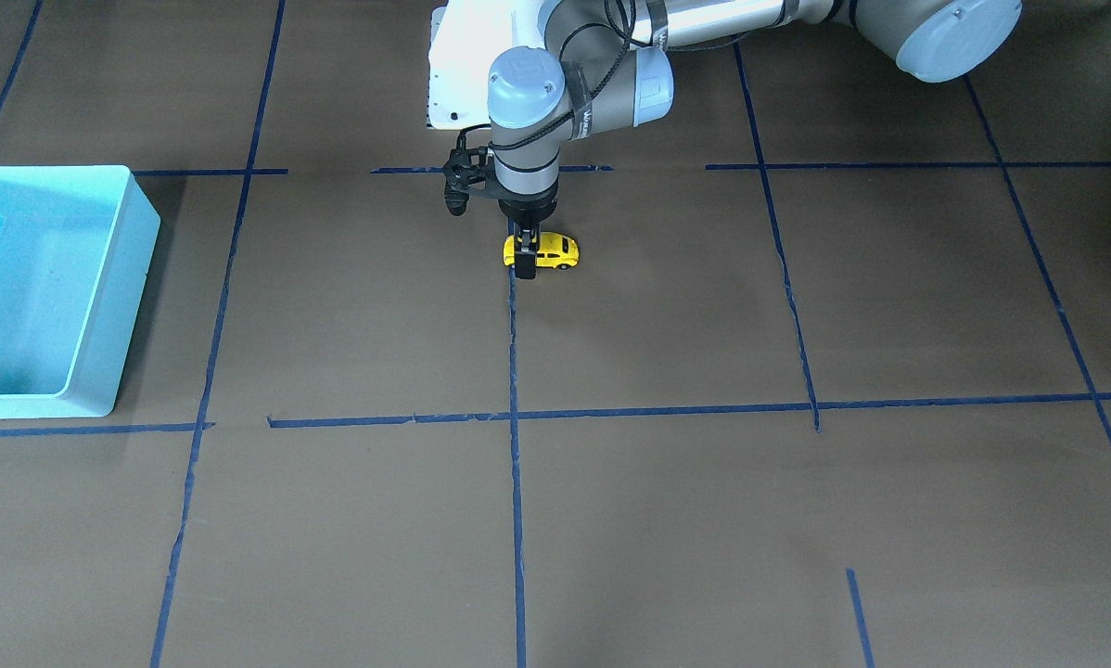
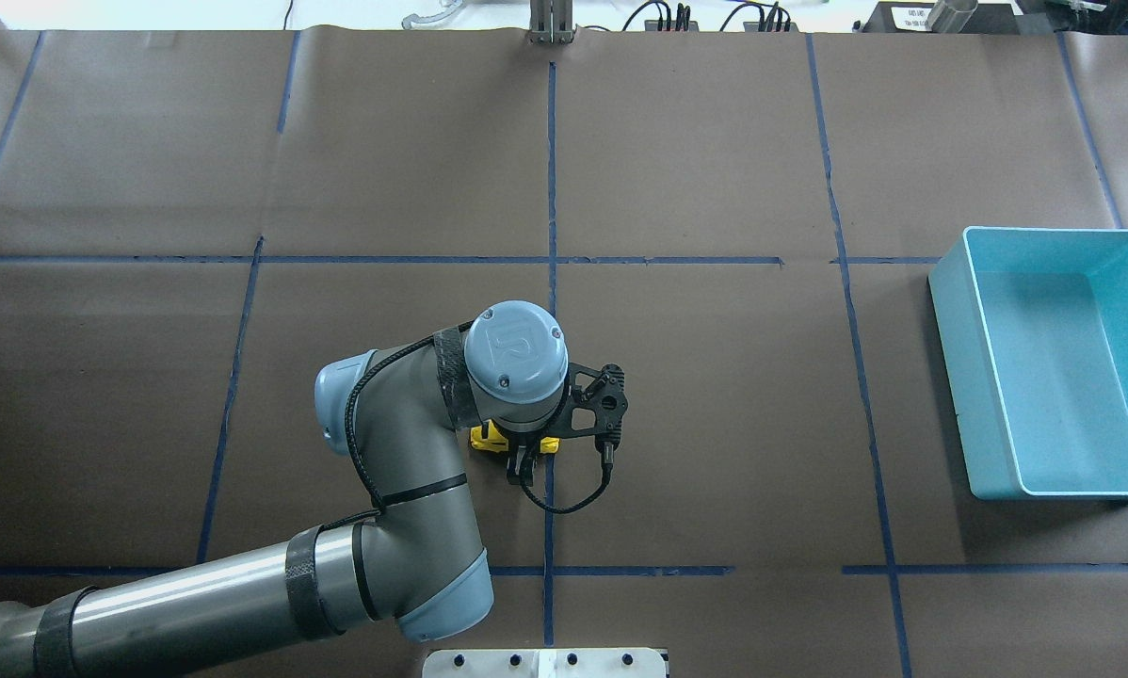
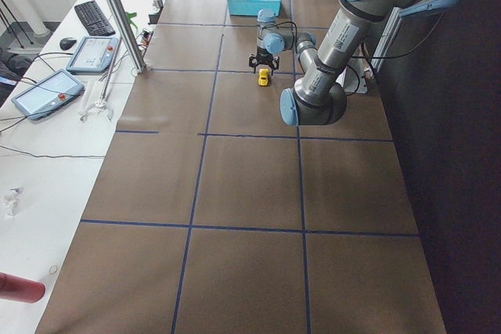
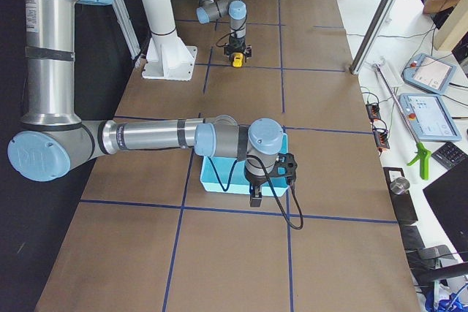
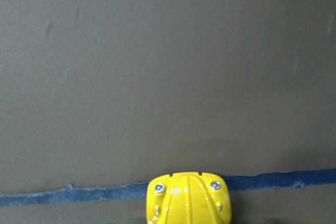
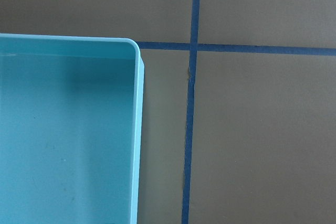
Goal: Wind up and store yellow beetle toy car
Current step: 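Press the car down with the left gripper and drag it backward to wind it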
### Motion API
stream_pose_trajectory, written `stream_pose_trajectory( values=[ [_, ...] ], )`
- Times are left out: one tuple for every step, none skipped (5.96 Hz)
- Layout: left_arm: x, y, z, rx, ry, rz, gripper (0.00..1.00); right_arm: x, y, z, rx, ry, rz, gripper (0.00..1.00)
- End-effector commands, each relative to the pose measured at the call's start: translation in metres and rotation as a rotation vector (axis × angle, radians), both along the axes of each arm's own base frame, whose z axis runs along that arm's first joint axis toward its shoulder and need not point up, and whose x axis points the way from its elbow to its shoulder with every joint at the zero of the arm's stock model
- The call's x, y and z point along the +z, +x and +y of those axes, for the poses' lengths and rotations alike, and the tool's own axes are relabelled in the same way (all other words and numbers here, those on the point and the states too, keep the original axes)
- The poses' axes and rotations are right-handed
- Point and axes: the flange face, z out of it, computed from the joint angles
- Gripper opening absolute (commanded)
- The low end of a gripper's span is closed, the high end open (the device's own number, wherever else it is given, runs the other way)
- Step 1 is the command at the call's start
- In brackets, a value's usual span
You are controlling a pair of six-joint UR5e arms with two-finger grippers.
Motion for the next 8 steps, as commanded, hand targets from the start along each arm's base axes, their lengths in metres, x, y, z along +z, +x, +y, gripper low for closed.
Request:
stream_pose_trajectory(
  values=[
    [0.000, -0.001, -0.001, 0.000, 0.001, 0.000, 0.35, -0.002, 0.000, -0.001, 0.000, 0.006, 0.000, 1.00],
    [-0.003, -0.002, -0.003, -0.002, 0.001, 0.004, 0.14, -0.002, 0.000, -0.001, 0.000, 0.007, 0.000, 1.00],
    [-0.013, -0.011, -0.011, -0.002, -0.007, 0.017, 0.04, -0.006, 0.000, -0.002, 0.001, 0.014, -0.001, 1.00],
    [-0.015, -0.024, -0.028, 0.014, -0.040, 0.038, 0.03, -0.006, 0.000, -0.002, 0.000, 0.013, -0.003, 1.00],
    [-0.014, -0.027, -0.033, 0.009, -0.035, 0.046, 0.01, -0.007, 0.000, -0.002, 0.000, 0.016, -0.006, 1.00],
    [-0.015, -0.033, -0.043, -0.004, -0.011, 0.092, 0.00, -0.009, -0.001, -0.002, -0.002, 0.019, -0.006, 1.00],
    [-0.014, -0.037, -0.050, -0.017, 0.013, 0.139, 0.00, -0.015, -0.001, -0.002, 0.000, 0.031, -0.017, 1.00],
    [-0.008, -0.038, -0.054, -0.020, 0.025, 0.164, 0.00, -0.020, -0.002, -0.003, 0.000, 0.039, -0.032, 1.00]
  ],
)
